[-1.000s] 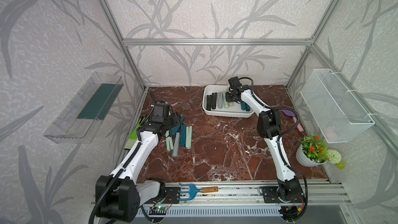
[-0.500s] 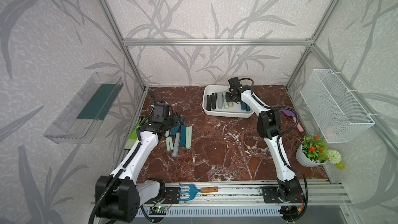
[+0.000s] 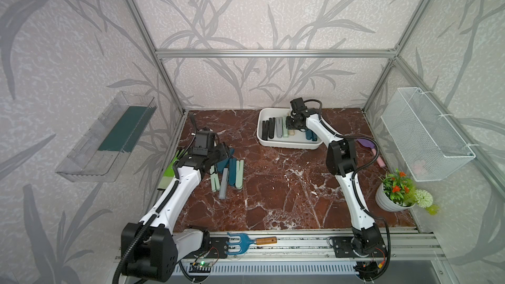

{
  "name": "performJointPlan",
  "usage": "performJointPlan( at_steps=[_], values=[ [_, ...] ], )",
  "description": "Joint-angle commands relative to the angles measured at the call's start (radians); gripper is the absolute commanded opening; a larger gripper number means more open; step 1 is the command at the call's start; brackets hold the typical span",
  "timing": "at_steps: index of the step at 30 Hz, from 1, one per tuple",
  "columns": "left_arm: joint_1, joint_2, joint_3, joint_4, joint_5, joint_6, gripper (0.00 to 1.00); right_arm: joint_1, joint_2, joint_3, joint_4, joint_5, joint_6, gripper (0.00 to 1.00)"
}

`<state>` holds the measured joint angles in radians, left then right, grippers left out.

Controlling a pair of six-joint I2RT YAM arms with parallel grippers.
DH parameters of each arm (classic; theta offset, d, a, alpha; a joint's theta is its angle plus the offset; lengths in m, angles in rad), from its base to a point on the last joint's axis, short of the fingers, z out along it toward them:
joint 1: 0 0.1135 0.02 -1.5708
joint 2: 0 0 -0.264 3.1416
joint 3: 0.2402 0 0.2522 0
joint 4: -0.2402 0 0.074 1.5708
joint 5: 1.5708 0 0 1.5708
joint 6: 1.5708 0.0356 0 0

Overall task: Put the pruning pliers into the storage box
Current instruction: Place the pruning pliers in the storage box.

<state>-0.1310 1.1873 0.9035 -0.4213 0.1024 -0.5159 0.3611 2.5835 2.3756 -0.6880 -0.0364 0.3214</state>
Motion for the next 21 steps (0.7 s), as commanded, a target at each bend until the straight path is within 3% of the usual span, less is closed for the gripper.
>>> performJointPlan(
  at_steps=[1, 9, 21],
  values=[
    [-0.005, -0.002, 0.015, -0.007, -0.011, 0.005, 0.63, 0.003, -0.052, -0.01, -0.02, -0.037, 0.014, 0.23],
    [-0.005, 0.0, 0.017, -0.003, -0.005, 0.005, 0.63, -0.007, -0.071, 0.018, -0.094, 0.083, -0.015, 0.23],
    [-0.007, 0.008, 0.036, -0.012, -0.004, 0.01, 0.63, -0.011, 0.015, 0.114, -0.126, 0.06, -0.004, 0.23]
  ],
)
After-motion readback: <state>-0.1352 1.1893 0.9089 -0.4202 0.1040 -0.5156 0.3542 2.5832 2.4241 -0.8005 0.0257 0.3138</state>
